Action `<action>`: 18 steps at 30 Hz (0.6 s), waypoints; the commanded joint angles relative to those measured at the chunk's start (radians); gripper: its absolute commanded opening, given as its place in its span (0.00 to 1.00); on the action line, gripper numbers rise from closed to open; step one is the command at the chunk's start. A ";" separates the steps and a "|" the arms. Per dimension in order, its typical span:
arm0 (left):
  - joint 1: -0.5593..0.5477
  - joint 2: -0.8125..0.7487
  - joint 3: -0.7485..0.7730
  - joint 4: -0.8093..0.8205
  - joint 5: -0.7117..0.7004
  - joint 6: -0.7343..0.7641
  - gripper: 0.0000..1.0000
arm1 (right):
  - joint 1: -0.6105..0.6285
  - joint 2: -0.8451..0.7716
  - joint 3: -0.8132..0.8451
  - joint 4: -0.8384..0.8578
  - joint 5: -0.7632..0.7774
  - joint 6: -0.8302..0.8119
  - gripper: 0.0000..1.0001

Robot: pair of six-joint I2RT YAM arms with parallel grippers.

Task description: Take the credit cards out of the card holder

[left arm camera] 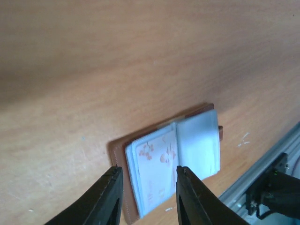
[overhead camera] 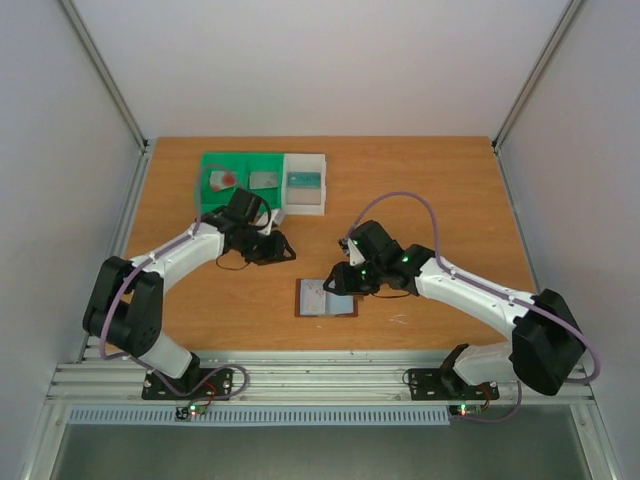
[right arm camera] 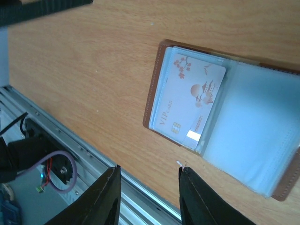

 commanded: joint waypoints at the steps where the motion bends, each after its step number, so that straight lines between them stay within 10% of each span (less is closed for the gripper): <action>1: -0.016 -0.047 -0.128 0.215 0.105 -0.085 0.32 | -0.003 0.058 -0.019 0.094 -0.020 0.031 0.32; 18: -0.076 -0.021 -0.333 0.471 0.146 -0.216 0.19 | -0.002 0.276 -0.033 0.236 -0.006 0.020 0.24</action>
